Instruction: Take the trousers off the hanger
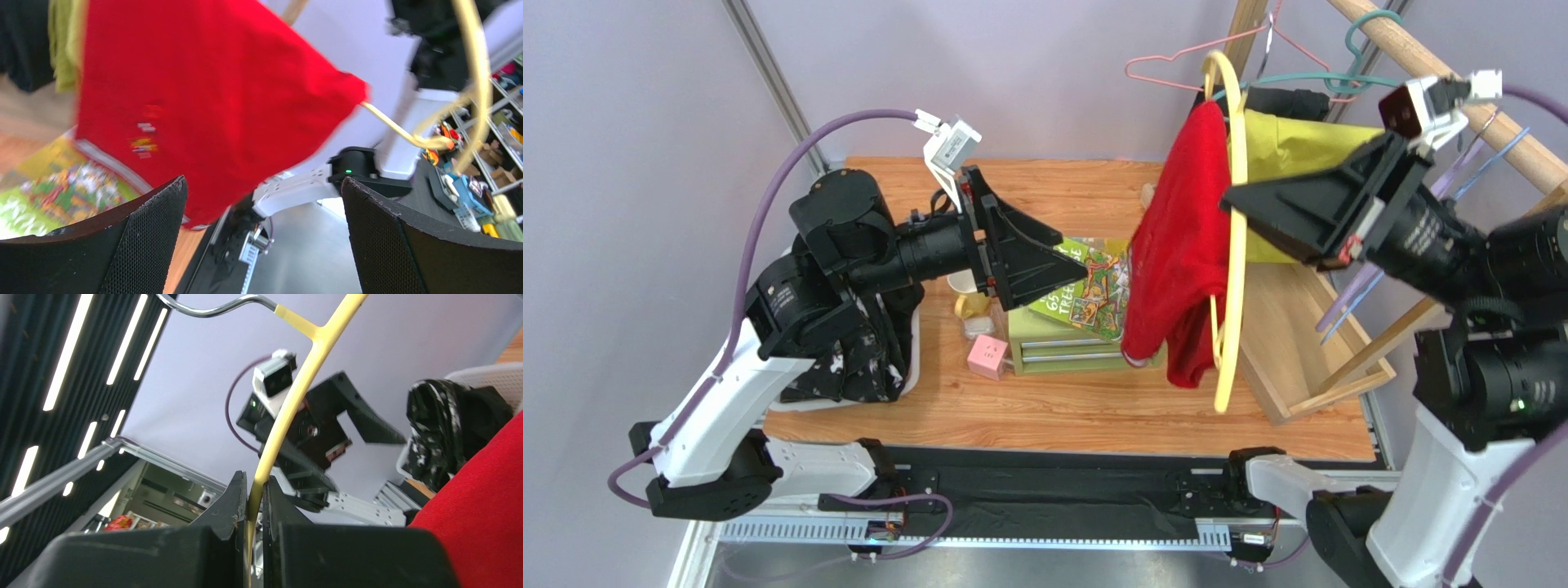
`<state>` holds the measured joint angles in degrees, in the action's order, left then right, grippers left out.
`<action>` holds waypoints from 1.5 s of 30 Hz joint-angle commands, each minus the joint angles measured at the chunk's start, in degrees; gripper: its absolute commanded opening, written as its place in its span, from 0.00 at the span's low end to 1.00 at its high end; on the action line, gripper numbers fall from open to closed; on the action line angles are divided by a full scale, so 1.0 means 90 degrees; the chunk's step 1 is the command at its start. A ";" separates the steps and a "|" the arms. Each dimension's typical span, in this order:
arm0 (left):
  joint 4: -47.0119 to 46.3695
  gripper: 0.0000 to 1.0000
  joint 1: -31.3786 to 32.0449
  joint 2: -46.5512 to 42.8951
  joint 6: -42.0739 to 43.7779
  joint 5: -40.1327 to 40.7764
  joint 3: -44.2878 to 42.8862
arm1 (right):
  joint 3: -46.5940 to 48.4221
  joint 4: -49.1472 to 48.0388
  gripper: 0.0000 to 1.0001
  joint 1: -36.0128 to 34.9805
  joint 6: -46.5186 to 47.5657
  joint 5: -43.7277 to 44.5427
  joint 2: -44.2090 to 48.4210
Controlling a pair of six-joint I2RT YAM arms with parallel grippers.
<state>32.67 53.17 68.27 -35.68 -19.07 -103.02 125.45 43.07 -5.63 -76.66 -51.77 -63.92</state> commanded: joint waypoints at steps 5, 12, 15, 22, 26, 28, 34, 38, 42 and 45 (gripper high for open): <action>-0.0933 0.99 0.1736 0.0519 0.2018 0.2331 -0.1014 | 0.0544 -0.2909 0.00 -0.0029 -0.1646 0.0517 -0.0534; -0.1276 0.99 0.2354 0.1105 0.3708 0.3768 -0.1443 | 0.0894 -0.3154 0.00 -0.0029 -0.2350 0.0898 -0.0905; -0.1325 0.99 0.2393 0.1340 0.4158 0.4041 -0.1570 | 0.0993 -0.3281 0.00 -0.0029 -0.2604 0.0996 -0.1023; -0.1773 1.00 0.2393 0.1418 0.4424 0.4112 -0.1385 | 0.0945 -0.3652 0.00 -0.0029 -0.2937 0.1055 -0.1120; -0.1969 0.99 0.2393 0.1370 0.4132 0.3828 -0.1239 | 0.0886 -0.3750 0.00 -0.0039 -0.2947 0.1065 -0.1140; -0.2037 0.99 0.2393 0.1301 0.4014 0.3730 -0.1083 | 0.0895 -0.3760 0.00 -0.0039 -0.2927 0.1035 -0.1169; -0.2106 0.99 0.2393 0.1233 0.3691 0.3642 -0.1014 | 0.0876 -0.3907 0.00 -0.0019 -0.3005 0.1016 -0.1218; -0.2126 1.00 0.2393 0.1214 0.3390 0.3486 -0.1082 | 0.0827 -0.3936 0.00 -0.0029 -0.3015 0.0948 -0.1218; -0.2262 0.99 0.2403 0.1067 0.3203 0.3466 -0.0975 | 0.0768 -0.3946 0.00 -0.0039 -0.3015 0.0909 -0.1198; -0.2379 1.00 0.2393 0.1047 0.3173 0.3525 -0.0887 | 0.0759 -0.3984 0.00 -0.0029 -0.3054 0.0889 -0.1189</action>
<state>15.44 74.41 79.99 -4.95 13.26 -111.42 130.87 18.33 -5.72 -103.79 -46.00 -75.99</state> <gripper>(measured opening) 0.993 0.040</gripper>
